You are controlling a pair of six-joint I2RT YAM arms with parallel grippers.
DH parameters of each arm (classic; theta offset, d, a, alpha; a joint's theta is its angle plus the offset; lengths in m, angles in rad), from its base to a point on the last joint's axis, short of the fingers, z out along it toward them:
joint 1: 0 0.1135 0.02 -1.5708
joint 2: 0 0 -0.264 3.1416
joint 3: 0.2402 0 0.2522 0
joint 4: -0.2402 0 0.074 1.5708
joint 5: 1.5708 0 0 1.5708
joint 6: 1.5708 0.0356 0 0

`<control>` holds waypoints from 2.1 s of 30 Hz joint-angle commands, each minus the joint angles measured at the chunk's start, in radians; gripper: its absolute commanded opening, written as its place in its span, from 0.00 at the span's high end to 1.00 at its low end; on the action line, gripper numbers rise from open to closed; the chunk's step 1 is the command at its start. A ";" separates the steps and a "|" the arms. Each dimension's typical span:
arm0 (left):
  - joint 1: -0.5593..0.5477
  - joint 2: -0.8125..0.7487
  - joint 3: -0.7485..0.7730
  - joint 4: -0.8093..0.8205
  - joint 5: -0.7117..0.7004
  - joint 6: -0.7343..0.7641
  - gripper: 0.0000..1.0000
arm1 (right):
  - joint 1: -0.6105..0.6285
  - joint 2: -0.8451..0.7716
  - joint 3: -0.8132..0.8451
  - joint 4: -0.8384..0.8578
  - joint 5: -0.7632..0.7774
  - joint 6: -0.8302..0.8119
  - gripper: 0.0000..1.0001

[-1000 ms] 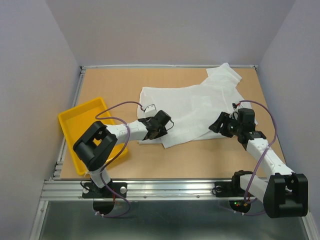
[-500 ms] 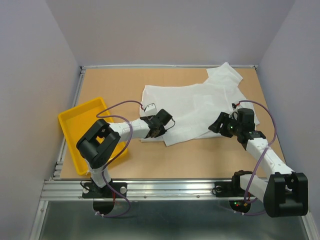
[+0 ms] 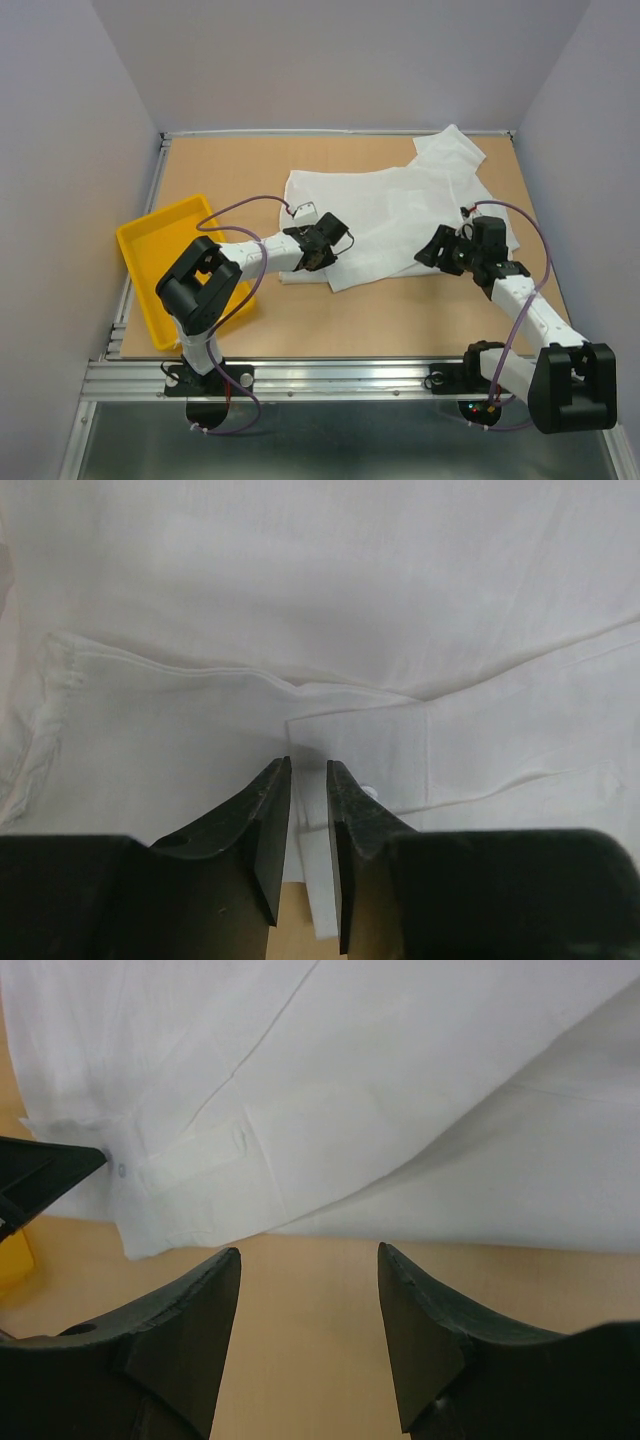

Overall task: Fold and stack the long sleeve shirts
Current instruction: Fold the shirt

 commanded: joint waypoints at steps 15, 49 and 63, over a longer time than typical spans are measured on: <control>0.068 -0.148 -0.084 -0.007 -0.035 0.038 0.55 | 0.695 0.216 0.241 0.044 0.352 -0.196 0.34; 0.226 -0.290 -0.420 0.143 0.083 0.067 0.59 | 1.000 0.705 0.466 0.029 0.748 -0.273 0.78; 0.232 -0.306 -0.445 0.165 0.102 0.066 0.59 | 0.978 0.608 0.596 0.007 0.840 -0.157 0.99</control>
